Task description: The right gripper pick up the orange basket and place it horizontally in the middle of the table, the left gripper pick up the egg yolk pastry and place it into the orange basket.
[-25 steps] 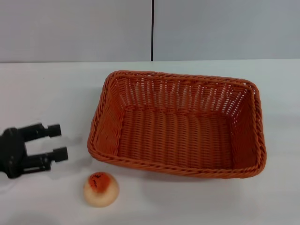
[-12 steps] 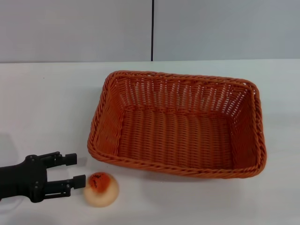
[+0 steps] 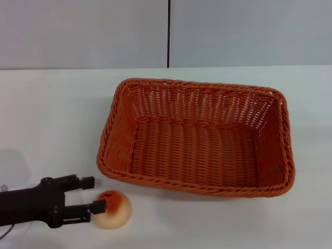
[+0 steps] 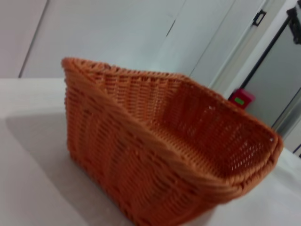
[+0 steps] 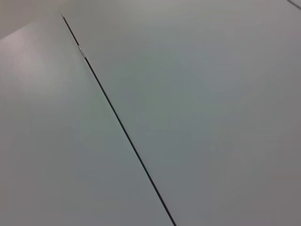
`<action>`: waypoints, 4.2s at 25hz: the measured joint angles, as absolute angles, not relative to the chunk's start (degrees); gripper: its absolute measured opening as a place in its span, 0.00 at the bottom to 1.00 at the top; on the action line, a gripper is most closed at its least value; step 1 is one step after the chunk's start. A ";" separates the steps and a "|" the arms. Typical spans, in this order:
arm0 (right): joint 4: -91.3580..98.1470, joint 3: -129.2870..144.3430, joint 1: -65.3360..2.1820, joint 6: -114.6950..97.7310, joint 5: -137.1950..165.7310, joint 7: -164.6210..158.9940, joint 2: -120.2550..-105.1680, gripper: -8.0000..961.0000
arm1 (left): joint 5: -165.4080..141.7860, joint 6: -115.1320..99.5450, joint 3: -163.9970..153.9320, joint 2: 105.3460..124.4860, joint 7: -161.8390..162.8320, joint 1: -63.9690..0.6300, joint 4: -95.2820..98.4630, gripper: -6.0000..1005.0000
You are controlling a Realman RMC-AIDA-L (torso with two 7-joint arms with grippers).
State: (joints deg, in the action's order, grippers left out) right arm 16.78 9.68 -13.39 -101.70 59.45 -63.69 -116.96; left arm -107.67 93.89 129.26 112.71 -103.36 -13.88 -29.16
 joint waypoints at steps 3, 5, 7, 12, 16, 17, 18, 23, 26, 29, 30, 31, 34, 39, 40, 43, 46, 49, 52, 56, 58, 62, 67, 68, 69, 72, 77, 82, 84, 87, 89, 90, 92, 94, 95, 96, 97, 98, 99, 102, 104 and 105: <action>16.80 9.69 -13.34 -102.26 59.47 -63.68 -117.05 0.58 | -109.65 92.85 129.52 113.62 -103.36 -14.29 -29.10 0.75; 16.88 9.69 -13.25 -102.88 59.48 -63.67 -117.23 0.58 | -110.18 92.29 129.60 114.03 -103.36 -14.40 -29.09 0.74; 16.96 9.68 -13.21 -103.17 59.50 -63.66 -117.30 0.58 | -110.21 92.07 129.64 114.11 -103.36 -14.41 -29.09 0.74; 16.97 9.67 -13.18 -103.31 59.51 -63.64 -117.33 0.57 | -110.25 91.30 129.26 114.27 -103.36 -14.42 -29.01 0.73; 16.93 9.65 -13.25 -103.35 59.51 -63.63 -117.33 0.57 | -110.59 91.14 129.25 114.34 -103.36 -14.42 -29.00 0.72; 16.93 9.63 -13.26 -103.36 59.51 -63.63 -117.33 0.57 | -110.77 91.07 129.29 114.34 -103.36 -14.42 -28.99 0.70; 16.92 9.59 -13.29 -103.36 59.51 -63.63 -117.33 0.57 | -110.86 91.01 129.30 114.34 -103.35 -14.42 -29.00 0.69; 16.88 9.27 -13.44 -103.36 59.50 -63.63 -117.34 0.58 | -111.93 90.44 129.13 114.35 -102.59 -14.86 -28.77 0.61; 16.87 9.18 -13.48 -103.37 59.42 -63.63 -117.33 0.58 | -112.64 90.43 129.31 114.32 -102.14 -15.51 -28.18 0.56; 16.87 9.15 -13.54 -103.36 59.34 -63.63 -117.33 0.58 | -112.61 90.31 129.65 114.30 -102.33 -15.52 -28.13 0.48; 16.87 9.15 -13.54 -103.36 59.34 -63.63 -117.33 0.58 | -112.61 90.31 129.65 114.30 -102.33 -15.52 -28.13 0.45; 16.87 9.12 -13.54 -103.36 59.31 -63.63 -117.34 0.58 | -112.55 90.23 129.68 114.29 -102.35 -15.49 -28.12 0.42; 16.88 9.10 -13.47 -103.36 59.13 -63.63 -117.33 0.58 | -112.66 89.92 129.72 114.28 -102.34 -15.49 -28.12 0.32; 16.96 9.05 -13.13 -103.36 58.99 -63.62 -117.33 0.58 | -112.70 89.91 129.73 114.05 -102.33 -15.35 -28.12 0.16; 16.96 9.05 -13.13 -103.36 58.99 -63.62 -117.33 0.58 | -112.70 89.91 129.73 114.05 -102.33 -15.35 -28.12 0.15; 16.88 9.04 -13.11 -103.36 58.97 -63.63 -117.33 0.58 | -112.30 90.24 131.80 113.83 -102.12 -15.09 -28.12 0.11; 16.86 9.04 -13.06 -103.38 58.97 -63.63 -117.34 0.58 | -112.15 91.58 139.75 113.52 -102.03 -14.56 -28.24 0.09; 16.86 9.04 -12.91 -103.82 58.97 -63.63 -117.37 0.58 | -112.24 91.72 147.52 112.67 -101.71 -13.57 -28.59 0.08; 16.87 9.00 -12.71 -103.97 58.97 -63.62 -117.38 0.58 | -112.10 91.09 156.91 111.92 -101.10 -12.59 -28.71 0.06; 16.87 8.96 -12.51 -104.10 58.97 -63.64 -117.42 0.58 | -107.66 90.99 165.18 111.98 -100.41 -11.63 -28.56 0.06; 16.87 8.96 -12.49 -104.14 58.97 -63.64 -117.52 0.58 | -104.46 91.88 165.21 112.48 -100.09 -11.52 -28.26 0.06; 16.80 8.97 -12.51 -104.15 58.99 -63.65 -117.97 0.58 | -99.74 96.15 164.97 114.97 -99.93 -13.24 -28.27 0.06; 16.78 9.34 -12.76 -104.16 59.07 -63.65 -118.12 0.58 | -97.29 98.79 164.23 117.80 -99.96 -18.83 -27.05 0.05; 16.75 9.40 -12.84 -104.15 59.10 -63.65 -118.14 0.58 | -97.27 98.82 163.75 117.89 -100.04 -19.98 -26.18 0.05; 16.68 9.44 -12.87 -104.15 59.12 -63.65 -118.17 0.58 | -97.26 98.76 162.97 117.89 -100.15 -21.32 -25.00 0.05; 16.37 9.49 -12.89 -104.15 59.20 -63.65 -118.24 0.58 | -97.26 98.60 162.30 117.88 -100.24 -22.31 -24.04 0.05; 15.66 9.32 -12.87 -104.15 59.31 -63.64 -118.30 0.58 | -97.28 96.30 156.29 118.10 -101.54 -27.97 -20.17 0.05; 15.64 9.27 -12.82 -103.98 59.33 -63.64 -118.30 0.58 | -97.14 95.60 147.90 118.14 -103.17 -31.10 -19.74 0.05; 15.61 9.38 -12.85 -103.70 59.33 -63.63 -118.30 0.58 | -97.14 95.95 146.44 118.06 -103.89 -31.21 -20.14 0.05; 15.55 9.43 -13.06 -103.57 59.33 -63.63 -118.30 0.58 | -97.13 95.90 144.43 118.04 -104.14 -31.19 -20.80 0.05; 15.55 9.28 -13.25 -103.55 59.33 -63.63 -118.30 0.58 | -97.07 95.71 144.07 118.11 -104.14 -31.03 -20.81 0.06; 15.55 9.22 -13.35 -103.54 59.33 -63.63 -118.30 0.58 | -97.01 95.64 144.13 118.16 -104.14 -30.89 -20.80 0.06; 15.55 9.20 -13.43 -103.50 59.33 -63.63 -118.30 0.58 | -96.46 95.51 144.37 118.16 -104.14 -30.56 -20.76 0.06; 15.55 9.19 -13.45 -103.45 59.33 -63.63 -118.30 0.58 | -95.27 95.37 144.38 118.17 -104.17 -30.12 -20.80 0.13; 15.55 9.20 -13.45 -103.43 59.33 -63.63 -118.30 0.58 | -94.91 95.33 144.38 118.18 -104.21 -29.98 -20.81 0.17; 15.55 9.20 -13.45 -103.43 59.33 -63.63 -118.30 0.58 | -94.18 95.29 144.39 118.17 -104.41 -29.73 -20.83 0.21; 15.56 9.17 -13.45 -103.43 59.33 -63.63 -118.30 0.58 | -93.57 95.25 144.40 118.16 -104.64 -29.53 -20.84 0.25; 15.56 9.13 -13.45 -103.43 59.33 -63.63 -118.29 0.58 | -92.96 95.18 144.43 118.13 -104.98 -29.33 -20.84 0.29; 15.55 9.09 -13.45 -103.43 59.33 -63.63 -118.25 0.57 | -92.39 95.16 144.45 118.13 -105.46 -29.16 -20.84 0.33; 15.56 9.02 -13.45 -103.43 59.33 -63.51 -118.14 0.58 | -88.76 95.12 144.50 118.12 -108.73 -27.89 -20.70 0.44; 15.56 9.01 -13.45 -103.43 59.33 -62.80 -118.09 0.58 | -85.14 95.11 144.49 118.11 -112.51 -26.51 -20.41 0.52; 15.56 9.04 -13.45 -103.43 59.33 -62.27 -118.08 0.58 | -83.37 95.19 144.50 118.11 -114.33 -25.92 -20.43 0.56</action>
